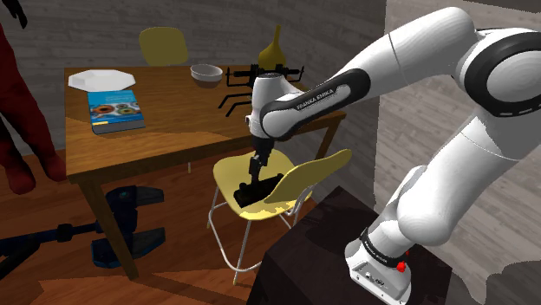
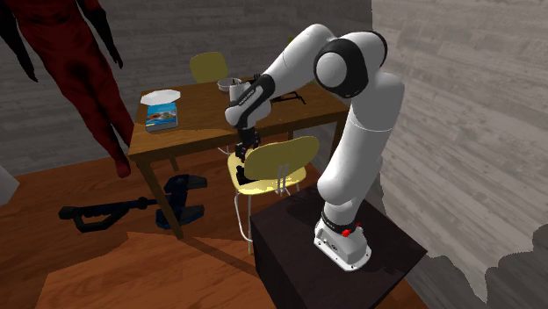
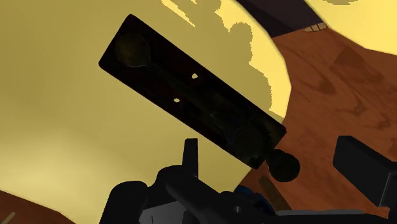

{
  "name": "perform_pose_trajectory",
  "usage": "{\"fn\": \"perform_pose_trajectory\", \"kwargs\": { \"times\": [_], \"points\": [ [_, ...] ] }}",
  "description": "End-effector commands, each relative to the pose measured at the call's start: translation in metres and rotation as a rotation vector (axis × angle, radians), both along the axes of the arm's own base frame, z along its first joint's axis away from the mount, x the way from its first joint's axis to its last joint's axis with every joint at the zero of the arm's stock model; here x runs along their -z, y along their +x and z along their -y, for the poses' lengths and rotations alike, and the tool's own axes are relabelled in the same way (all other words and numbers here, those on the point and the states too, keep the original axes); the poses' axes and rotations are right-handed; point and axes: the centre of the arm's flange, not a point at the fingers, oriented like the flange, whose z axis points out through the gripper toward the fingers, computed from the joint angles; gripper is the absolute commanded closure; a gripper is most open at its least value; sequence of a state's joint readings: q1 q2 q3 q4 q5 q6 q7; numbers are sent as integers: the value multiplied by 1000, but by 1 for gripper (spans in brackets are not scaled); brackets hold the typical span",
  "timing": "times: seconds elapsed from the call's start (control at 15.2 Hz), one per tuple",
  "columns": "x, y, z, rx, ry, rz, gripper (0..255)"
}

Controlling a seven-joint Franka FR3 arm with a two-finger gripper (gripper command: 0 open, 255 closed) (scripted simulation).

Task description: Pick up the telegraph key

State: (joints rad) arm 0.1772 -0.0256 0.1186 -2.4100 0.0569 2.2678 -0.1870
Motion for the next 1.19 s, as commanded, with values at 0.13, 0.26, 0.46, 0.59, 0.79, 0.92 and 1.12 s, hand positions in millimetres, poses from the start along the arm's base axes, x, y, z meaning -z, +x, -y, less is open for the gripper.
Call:
{"fn": "perform_pose_trajectory", "kwargs": {
  "times": [0.13, 0.26, 0.46, 0.59, 0.79, 0.92, 1.12],
  "points": [
    [21, 1, -2, -6, -1, 0, 0],
    [32, 1, -2, -6, -1, 0, 0],
    [40, 1, -2, -6, -1, 0, 0],
    [41, 1, -2, -6, -1, 0, 255],
    [40, 1, -2, -6, -1, 0, 255],
    [40, 1, -2, -6, -1, 0, 255],
    [40, 1, -2, -6, -1, 0, 255]
  ]
}}
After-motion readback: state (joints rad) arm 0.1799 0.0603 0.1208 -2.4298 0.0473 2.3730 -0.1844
